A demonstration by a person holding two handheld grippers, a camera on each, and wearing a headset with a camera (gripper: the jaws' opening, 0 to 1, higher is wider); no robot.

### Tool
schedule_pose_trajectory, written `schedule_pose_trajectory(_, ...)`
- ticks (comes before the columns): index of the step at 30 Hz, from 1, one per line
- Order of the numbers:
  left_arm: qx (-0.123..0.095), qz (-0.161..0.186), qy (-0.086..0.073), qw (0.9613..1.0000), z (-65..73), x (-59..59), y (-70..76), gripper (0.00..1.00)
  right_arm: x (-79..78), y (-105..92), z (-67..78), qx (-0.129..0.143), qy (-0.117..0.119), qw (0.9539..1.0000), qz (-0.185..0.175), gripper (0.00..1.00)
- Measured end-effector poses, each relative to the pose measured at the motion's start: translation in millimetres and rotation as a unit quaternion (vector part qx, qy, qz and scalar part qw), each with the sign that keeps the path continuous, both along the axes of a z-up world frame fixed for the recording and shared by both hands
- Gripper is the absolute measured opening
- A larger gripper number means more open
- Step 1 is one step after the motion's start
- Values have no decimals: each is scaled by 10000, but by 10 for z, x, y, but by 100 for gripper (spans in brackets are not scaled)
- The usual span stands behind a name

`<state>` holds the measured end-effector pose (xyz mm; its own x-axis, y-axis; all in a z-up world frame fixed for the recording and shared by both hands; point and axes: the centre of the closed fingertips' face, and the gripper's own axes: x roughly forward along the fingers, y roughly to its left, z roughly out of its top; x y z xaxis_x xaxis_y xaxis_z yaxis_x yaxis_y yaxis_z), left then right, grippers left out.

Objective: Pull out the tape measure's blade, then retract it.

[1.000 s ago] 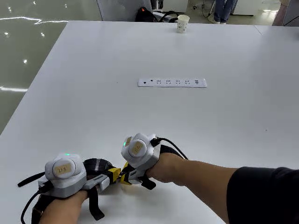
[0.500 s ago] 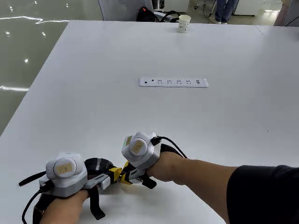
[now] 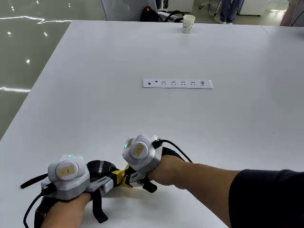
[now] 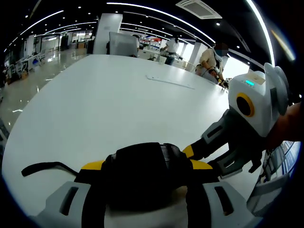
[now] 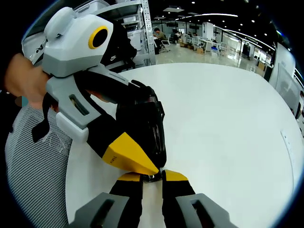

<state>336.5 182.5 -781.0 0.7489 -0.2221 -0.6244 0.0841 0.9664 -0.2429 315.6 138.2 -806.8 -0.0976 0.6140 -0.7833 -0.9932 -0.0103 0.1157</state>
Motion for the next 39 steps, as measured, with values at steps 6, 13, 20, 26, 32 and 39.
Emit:
schedule_pose_trajectory(6, -28, -18, -75, 10000, -4, 5, -5, 64, -8, 0, 5, -8, -43, 10000, -11, 12)
schedule_pose_trajectory(13, 83, -179, -150, 9997, 29, -12, -11, 64, 58, -28, 7, 115, -211, 9994, -259, 22)
schedule_pose_trajectory(20, 213, -419, -116, 9988, 39, -21, -17, 63, 23, -146, 14, 93, -172, 9994, -295, 19)
schedule_pose_trajectory(26, 259, -862, -116, 9959, 50, -107, -72, 72, 34, -294, 59, 147, -173, 9989, -399, 20)
schedule_pose_trajectory(32, 157, -1089, -22, 9939, 7, -186, -72, 78, 41, -494, 67, 207, -104, 9976, -652, 21)
schedule_pose_trajectory(39, -16, -1394, 22, 9902, 23, -261, -86, 86, -12, -750, 108, 301, -11, 9952, -934, 29)
